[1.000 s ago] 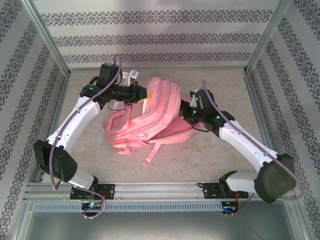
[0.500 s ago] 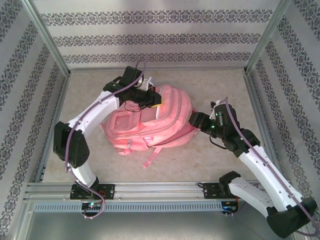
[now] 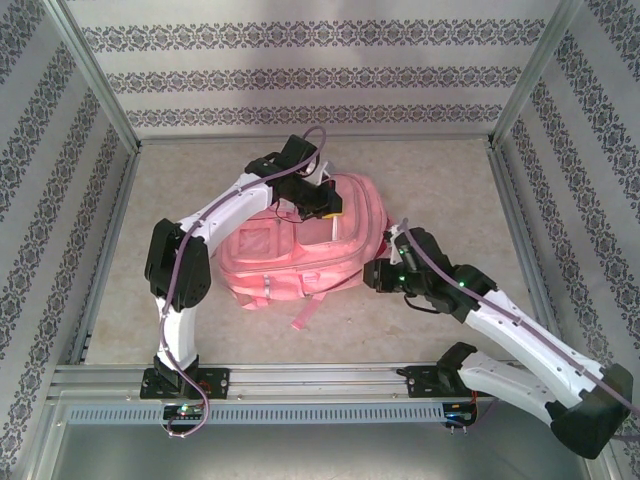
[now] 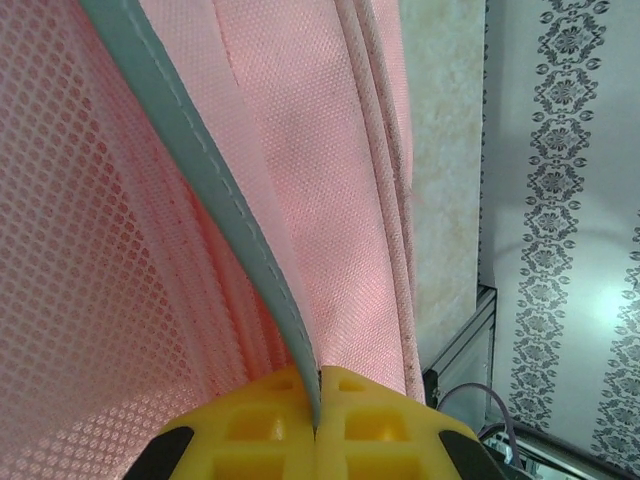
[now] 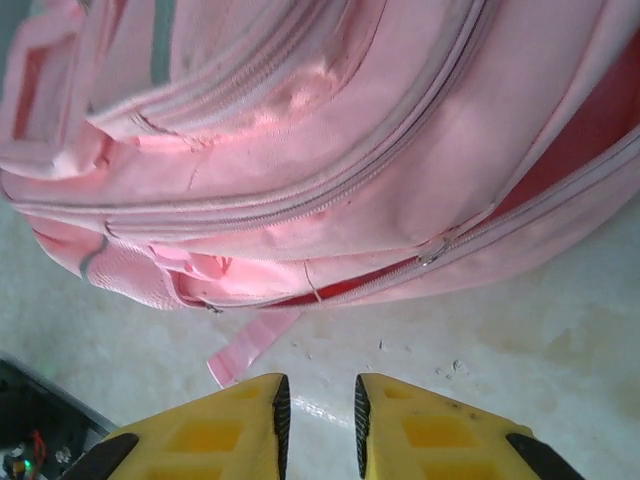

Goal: Pack the student bag

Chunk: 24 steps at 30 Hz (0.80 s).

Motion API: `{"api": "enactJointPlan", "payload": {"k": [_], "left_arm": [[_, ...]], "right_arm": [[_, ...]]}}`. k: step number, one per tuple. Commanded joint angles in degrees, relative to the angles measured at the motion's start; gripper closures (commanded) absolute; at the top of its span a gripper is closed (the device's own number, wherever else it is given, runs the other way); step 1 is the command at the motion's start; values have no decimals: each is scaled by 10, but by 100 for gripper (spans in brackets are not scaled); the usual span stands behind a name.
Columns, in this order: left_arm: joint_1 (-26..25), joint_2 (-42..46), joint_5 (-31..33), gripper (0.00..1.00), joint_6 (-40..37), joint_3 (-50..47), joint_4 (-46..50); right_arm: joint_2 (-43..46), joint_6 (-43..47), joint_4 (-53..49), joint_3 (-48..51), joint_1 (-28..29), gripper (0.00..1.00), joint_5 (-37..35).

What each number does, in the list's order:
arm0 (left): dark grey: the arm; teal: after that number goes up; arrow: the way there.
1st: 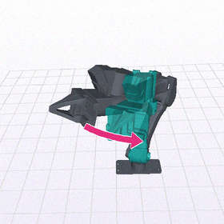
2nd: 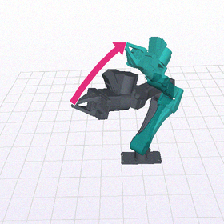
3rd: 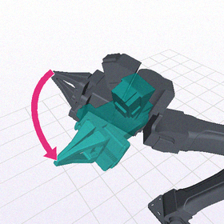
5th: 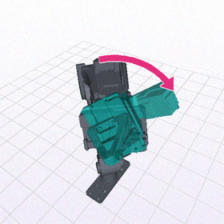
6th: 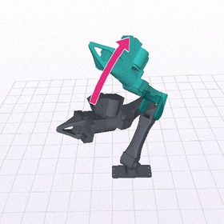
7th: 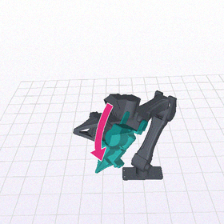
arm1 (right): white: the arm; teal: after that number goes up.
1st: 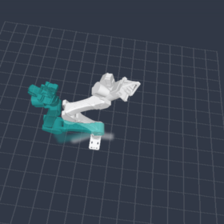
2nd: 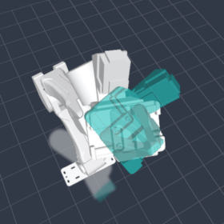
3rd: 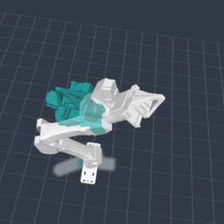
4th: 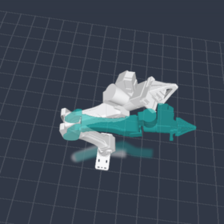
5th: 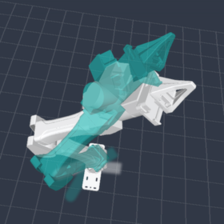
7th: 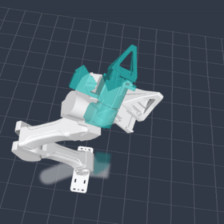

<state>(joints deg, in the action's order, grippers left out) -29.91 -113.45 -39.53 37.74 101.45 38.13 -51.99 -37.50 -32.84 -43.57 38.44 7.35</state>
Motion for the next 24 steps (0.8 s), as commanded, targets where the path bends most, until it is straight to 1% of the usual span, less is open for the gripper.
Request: {"api": "enactJointPlan", "payload": {"k": [1, 4, 7, 11, 14, 18, 22, 24], "left_arm": [[0, 28, 31, 100, -29, 33, 33], [5, 58, 33, 100, -22, 34, 22], [12, 92, 33, 100, 2, 32, 1], [26, 137, 38, 100, 19, 7, -16], [43, 163, 24, 100, 45, -36, -45], [58, 180, 15, 100, 65, -73, -73], [62, 170, 4, 100, 77, -73, -85], [62, 166, 3, 100, 81, -69, -87]], "right_arm": [[-7, -1, 43, 24, 8, 68, -3], [-13, 15, 97, 45, 25, 58, 11], [-1, 58, 172, 74, 54, 56, 9], [8, 108, 275, 128, 73, 59, 11], [-16, 117, 333, 152, 74, 65, 19], [-73, 113, 432, 174, 84, 70, 38], [-142, 118, 515, 177, 107, 71, 38], [-180, 107, 548, 173, 112, 71, 34]]}}
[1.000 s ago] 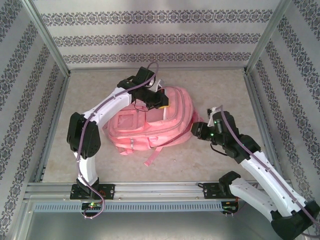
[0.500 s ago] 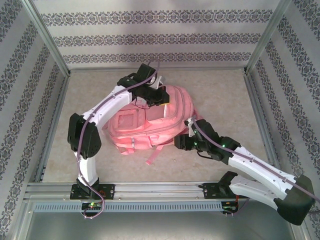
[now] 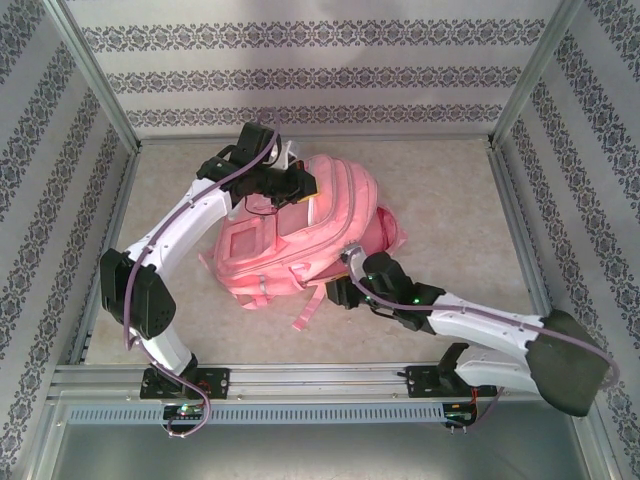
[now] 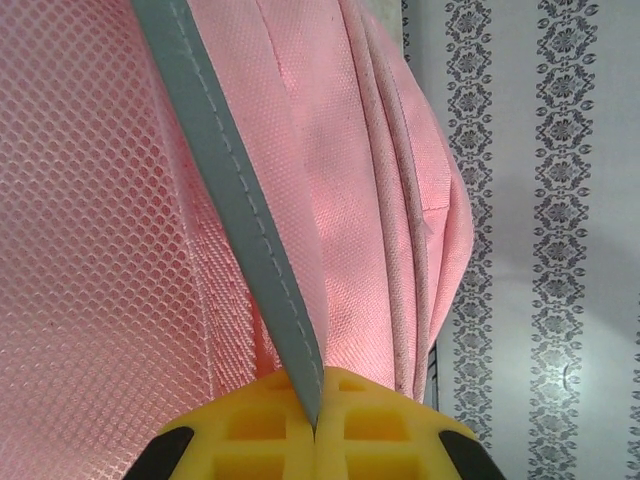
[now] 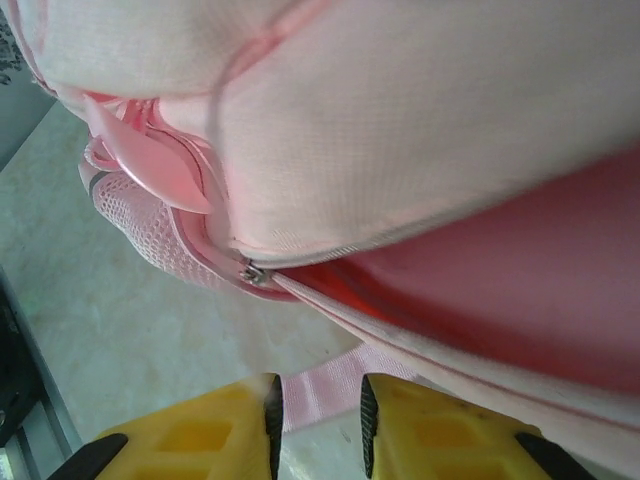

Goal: Pack the student bag

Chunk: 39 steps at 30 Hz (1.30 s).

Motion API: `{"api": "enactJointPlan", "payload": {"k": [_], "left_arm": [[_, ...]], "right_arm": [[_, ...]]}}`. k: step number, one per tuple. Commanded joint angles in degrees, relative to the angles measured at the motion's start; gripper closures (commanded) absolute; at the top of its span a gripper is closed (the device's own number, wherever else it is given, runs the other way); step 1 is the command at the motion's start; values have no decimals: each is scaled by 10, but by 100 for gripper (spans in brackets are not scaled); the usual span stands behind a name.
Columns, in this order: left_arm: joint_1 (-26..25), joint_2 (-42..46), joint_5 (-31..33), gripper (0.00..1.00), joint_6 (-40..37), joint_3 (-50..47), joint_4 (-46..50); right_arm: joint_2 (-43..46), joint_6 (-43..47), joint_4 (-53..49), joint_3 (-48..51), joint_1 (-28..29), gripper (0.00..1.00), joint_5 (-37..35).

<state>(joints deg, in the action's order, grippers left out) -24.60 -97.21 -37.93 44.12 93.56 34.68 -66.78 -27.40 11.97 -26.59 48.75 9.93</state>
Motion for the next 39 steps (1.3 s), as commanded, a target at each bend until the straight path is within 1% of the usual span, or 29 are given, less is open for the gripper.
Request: {"api": "enactJointPlan", "payload": {"k": [1, 7, 11, 13, 14, 16, 18, 21, 22, 25, 28, 31, 33, 35, 39], "left_arm": [[8, 1, -12, 100, 18, 12, -52], [10, -11, -11, 100, 19, 18, -48], [14, -18, -4, 100, 22, 16, -47], [18, -23, 3, 100, 32, 13, -53], [19, -26, 5, 100, 40, 12, -59], [24, -32, 11, 100, 60, 6, -77], [26, -41, 17, 100, 78, 4, -88], [28, -66, 18, 100, 98, 6, -95], [29, -74, 17, 100, 107, 7, -102], [29, -93, 17, 100, 132, 8, -126], [28, -115, 18, 100, 149, 21, -131], [28, -136, 16, 100, 163, 36, -133], [29, -149, 13, 100, 168, 48, -133], [28, -159, 11, 100, 165, 60, -124], [30, -163, 11, 100, 162, 72, -116]], "right_arm": [[-52, -3, 118, 1, 11, 70, 10], [-146, -73, 192, -22, 15, 66, 27], [-178, -112, 238, -23, 15, 61, 49], [-182, -122, 253, -15, 15, 57, 42], [-178, -122, 247, -11, 15, 57, 27], [-150, -131, 233, 5, 10, 57, -26], [-119, -159, 206, 20, -4, 60, -78], [-63, -174, 106, 8, -23, 66, -119], [-46, -169, 79, 1, -25, 67, -117], [-20, -189, 21, -13, -27, 69, -100], [-28, -242, 15, -11, -32, 70, -48], [-71, -264, 44, -15, -33, 70, 15], [-103, -271, 57, -24, -36, 67, 35], [-133, -276, 63, -39, -40, 66, 49], [-188, -297, 110, -59, -44, 65, 64]]}}
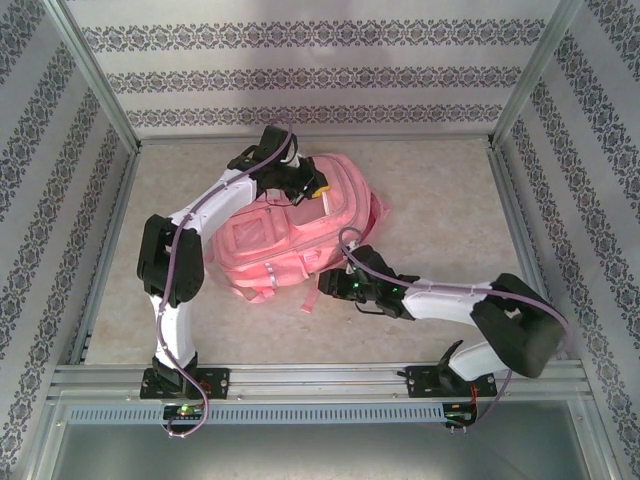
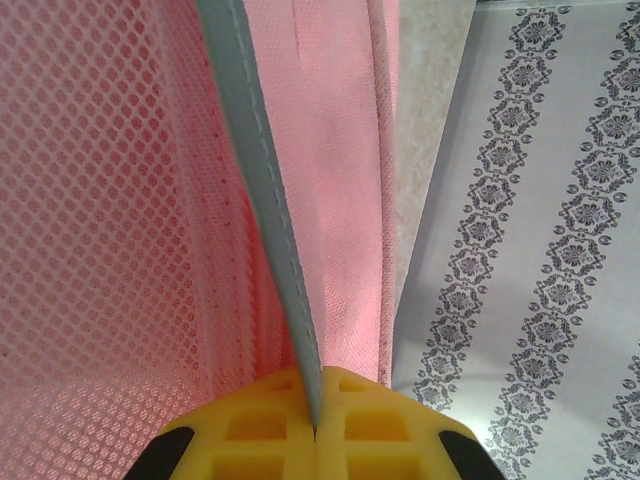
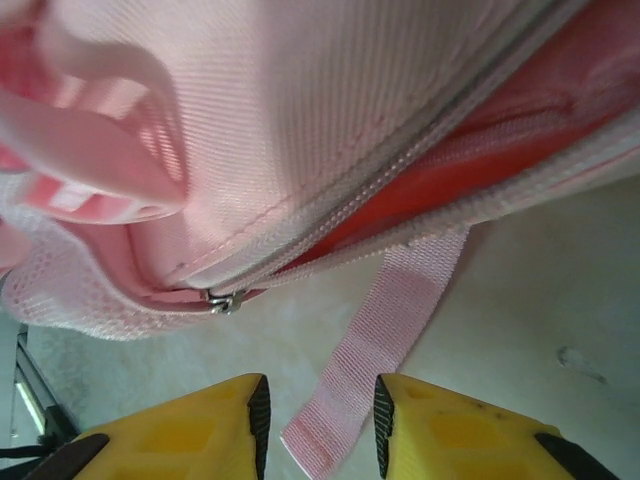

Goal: Pack the student bag

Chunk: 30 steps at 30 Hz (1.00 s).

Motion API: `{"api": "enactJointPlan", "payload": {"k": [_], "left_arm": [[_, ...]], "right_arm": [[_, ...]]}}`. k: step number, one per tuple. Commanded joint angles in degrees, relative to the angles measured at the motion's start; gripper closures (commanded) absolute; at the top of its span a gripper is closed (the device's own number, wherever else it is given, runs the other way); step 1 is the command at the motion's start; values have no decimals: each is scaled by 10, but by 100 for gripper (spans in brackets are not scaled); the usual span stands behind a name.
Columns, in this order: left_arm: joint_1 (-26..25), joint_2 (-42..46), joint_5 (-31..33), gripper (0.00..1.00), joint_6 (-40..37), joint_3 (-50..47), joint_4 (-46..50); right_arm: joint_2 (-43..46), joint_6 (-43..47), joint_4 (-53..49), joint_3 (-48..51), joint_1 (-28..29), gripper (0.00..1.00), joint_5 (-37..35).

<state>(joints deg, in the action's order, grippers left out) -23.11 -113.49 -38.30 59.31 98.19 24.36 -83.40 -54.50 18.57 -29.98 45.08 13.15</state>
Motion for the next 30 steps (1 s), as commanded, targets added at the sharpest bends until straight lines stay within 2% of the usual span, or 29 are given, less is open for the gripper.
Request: {"api": "enactJointPlan", "payload": {"k": [1, 7, 22, 27, 30], "left_arm": [[15, 2, 15, 100, 10, 25, -12], [14, 10, 11, 100, 8, 20, -7], [16, 22, 3, 100, 11, -3, -13], [16, 25, -1, 100, 13, -15, -19], [16, 29, 0, 100, 5, -14, -9]], "right_arm": [[-35, -30, 54, -31, -8, 65, 36], [-93, -52, 95, -60, -19, 65, 63], [-162, -62, 118, -114, -53, 66, 90], [-163, -51, 90, -132, -52, 75, 85], [-151, -28, 9, -139, -55, 90, 44]]}}
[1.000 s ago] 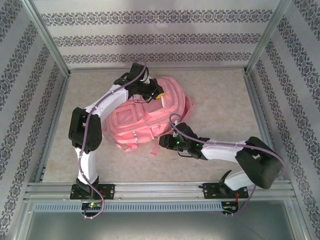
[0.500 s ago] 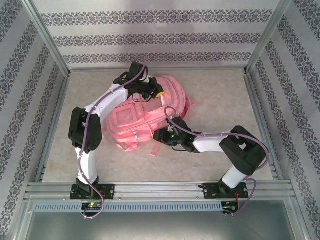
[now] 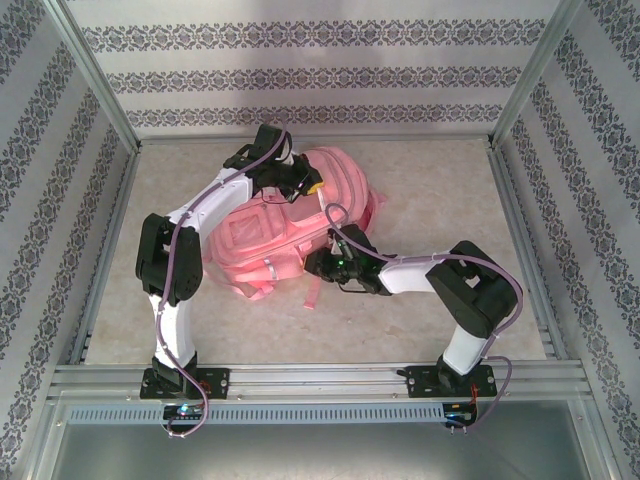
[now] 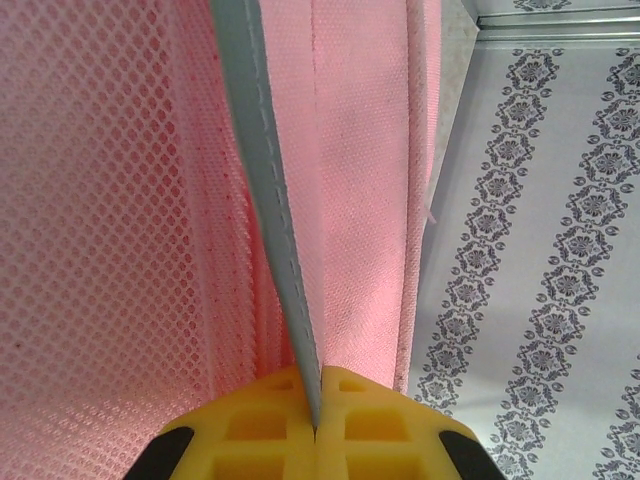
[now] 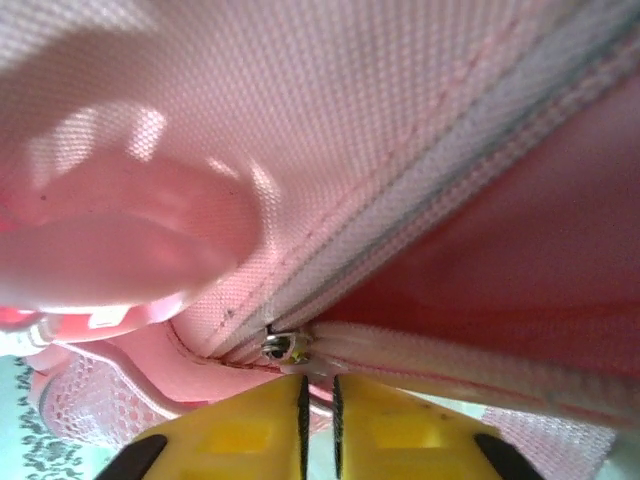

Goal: Pack the student bag

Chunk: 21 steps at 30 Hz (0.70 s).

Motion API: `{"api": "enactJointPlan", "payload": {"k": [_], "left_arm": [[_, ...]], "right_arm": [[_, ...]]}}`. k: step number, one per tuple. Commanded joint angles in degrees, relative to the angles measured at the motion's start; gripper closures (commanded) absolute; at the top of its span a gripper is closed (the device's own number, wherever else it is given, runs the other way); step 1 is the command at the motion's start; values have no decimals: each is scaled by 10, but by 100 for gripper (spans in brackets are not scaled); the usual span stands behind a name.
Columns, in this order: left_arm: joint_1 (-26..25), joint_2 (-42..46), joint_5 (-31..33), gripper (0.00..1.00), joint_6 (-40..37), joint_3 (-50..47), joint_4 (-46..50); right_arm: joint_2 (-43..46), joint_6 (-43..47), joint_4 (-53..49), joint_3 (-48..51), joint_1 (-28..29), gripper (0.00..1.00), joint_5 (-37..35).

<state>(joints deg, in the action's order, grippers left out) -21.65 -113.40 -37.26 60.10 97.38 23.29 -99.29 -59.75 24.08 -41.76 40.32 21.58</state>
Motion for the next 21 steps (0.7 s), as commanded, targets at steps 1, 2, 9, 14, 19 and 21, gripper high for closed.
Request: {"api": "enactJointPlan", "payload": {"k": [1, 2, 9, 14, 19, 21], "left_arm": [[2, 30, -8, 100, -8, -5, 8], [3, 32, -6, 100, -11, -7, 12], [19, 49, -5, 100, -11, -31, 9], [21, 50, -9, 100, -5, -35, 2], [22, 39, -11, 100, -2, -21, 1], [21, 35, -12, 100, -2, -15, 2]], "right_arm": [[12, 31, -70, -20, -10, 96, -54], [19, 39, -96, -19, -13, 100, -69], [87, 96, -185, 5, -28, 100, -137], [83, 110, -108, 1, -26, 99, -14], [65, 65, -40, -9, -8, 76, 51], [53, 37, -21, -13, -3, 72, 52]]}}
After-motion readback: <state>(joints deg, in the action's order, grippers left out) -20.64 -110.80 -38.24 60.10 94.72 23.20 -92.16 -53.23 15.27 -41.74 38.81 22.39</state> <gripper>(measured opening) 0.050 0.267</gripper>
